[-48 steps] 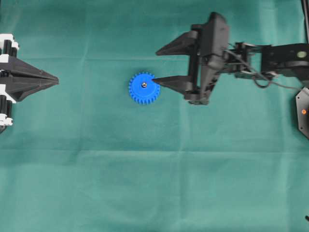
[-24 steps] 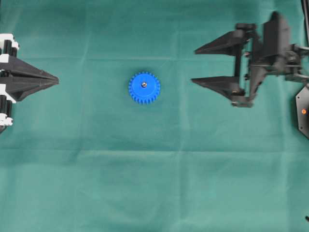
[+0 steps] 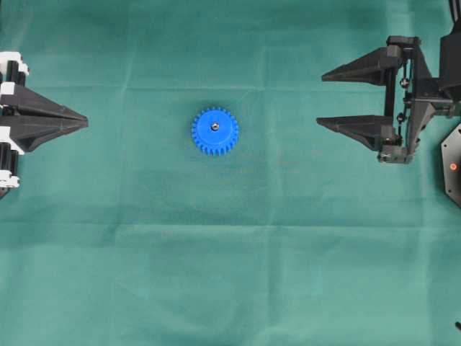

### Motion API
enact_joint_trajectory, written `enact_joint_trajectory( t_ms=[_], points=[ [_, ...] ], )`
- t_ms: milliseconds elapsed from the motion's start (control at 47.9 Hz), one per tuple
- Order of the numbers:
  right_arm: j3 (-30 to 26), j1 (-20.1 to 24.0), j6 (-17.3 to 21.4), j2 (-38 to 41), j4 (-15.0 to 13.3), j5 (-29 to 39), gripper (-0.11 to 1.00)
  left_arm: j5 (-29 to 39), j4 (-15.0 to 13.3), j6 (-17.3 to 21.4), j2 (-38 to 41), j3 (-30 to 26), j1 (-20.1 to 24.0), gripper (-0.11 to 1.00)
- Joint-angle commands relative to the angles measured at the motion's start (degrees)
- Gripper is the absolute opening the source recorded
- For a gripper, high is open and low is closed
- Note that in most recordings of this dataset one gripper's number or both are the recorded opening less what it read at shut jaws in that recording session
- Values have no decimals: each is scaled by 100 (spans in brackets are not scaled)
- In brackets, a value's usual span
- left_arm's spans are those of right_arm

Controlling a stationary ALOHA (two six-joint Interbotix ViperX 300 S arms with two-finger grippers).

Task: Insert the shaft placed at a random location into the center hole of the medium gear at another random location.

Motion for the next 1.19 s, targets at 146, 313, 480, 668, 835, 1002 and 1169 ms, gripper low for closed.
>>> enact_joint_trajectory(
  t_ms=[146,313,480,668,835,1002,1169],
  points=[
    [-70,-18,-62,-9,18,0,84,-18,9,-9,35,-114,9,0],
    [-70,-9,-62,-9,26,0,84,44,18,-9,44,-114,9,0],
    [-70,-9,-62,0,18,0,84,62,18,-9,35,-114,9,0],
    [-70,-9,-62,0,18,9,84,62,18,-9,35,-114,9,0],
    [-70,-9,-62,0,26,0,84,62,18,-9,26,-114,9,0],
    [-70,-9,-62,0,26,0,84,62,18,-9,18,-114,9,0],
    [-70,-9,-62,0,26,0,84,62,18,0,18,-114,9,0]
  ],
)
